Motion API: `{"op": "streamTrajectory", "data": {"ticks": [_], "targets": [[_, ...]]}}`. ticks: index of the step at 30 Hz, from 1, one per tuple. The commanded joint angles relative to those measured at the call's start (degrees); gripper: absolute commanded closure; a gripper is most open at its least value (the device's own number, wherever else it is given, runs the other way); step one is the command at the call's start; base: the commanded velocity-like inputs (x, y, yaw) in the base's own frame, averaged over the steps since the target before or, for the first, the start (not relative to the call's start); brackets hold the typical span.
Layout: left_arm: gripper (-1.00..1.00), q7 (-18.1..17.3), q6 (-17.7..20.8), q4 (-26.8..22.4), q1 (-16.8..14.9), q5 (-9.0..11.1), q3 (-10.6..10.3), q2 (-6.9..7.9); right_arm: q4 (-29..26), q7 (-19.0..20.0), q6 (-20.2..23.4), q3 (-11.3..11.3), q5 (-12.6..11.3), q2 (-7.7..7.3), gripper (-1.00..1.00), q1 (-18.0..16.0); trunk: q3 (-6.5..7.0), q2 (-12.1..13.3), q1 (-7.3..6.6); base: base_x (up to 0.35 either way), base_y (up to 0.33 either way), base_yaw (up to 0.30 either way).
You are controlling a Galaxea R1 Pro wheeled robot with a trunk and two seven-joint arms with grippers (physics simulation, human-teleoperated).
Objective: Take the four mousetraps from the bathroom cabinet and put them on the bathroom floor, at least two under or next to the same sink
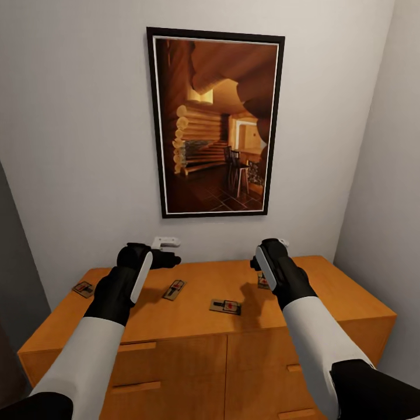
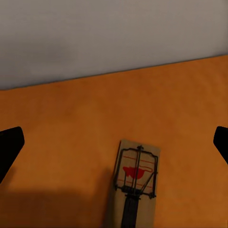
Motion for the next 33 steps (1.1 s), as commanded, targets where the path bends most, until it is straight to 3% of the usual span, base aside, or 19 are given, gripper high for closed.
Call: {"op": "streamTrajectory", "data": {"ticks": [1,11,23,33], "targets": [[-1.00,-0.01,0.25,-0.01,-0.04,0.10,0.01,0.02,0.01,-0.47,0.19,0.05,-0.47,-0.01,-1.00,-0.05,-0.07,-0.04,0.00,0.000,0.000,0.000],[-1.00,-0.01,0.31,0.11,-0.04,0.13,0.02,0.02,0.71,-0.46,0.19,-0.74,-0.53,0.00,-1.00,-0.91,-0.07,-0.04,0.00,0.000,0.000,0.000],[-1.00,-0.01,0.31,0.12,-0.04,0.13,0.02,0.01,7.22,-0.35,0.19,-5.12,-0.80,0.01,-1.00,-4.45,-0.07,-0.04,0.00,0.000,0.000,0.000],[-1.00,-0.01,0.26,0.12,-0.04,0.13,0.02,0.01,9.08,-0.29,0.19,-6.48,-1.47,-0.11,-1.00,-5.16,-0.07,-0.04,0.00,0.000,0.000,0.000]]}}
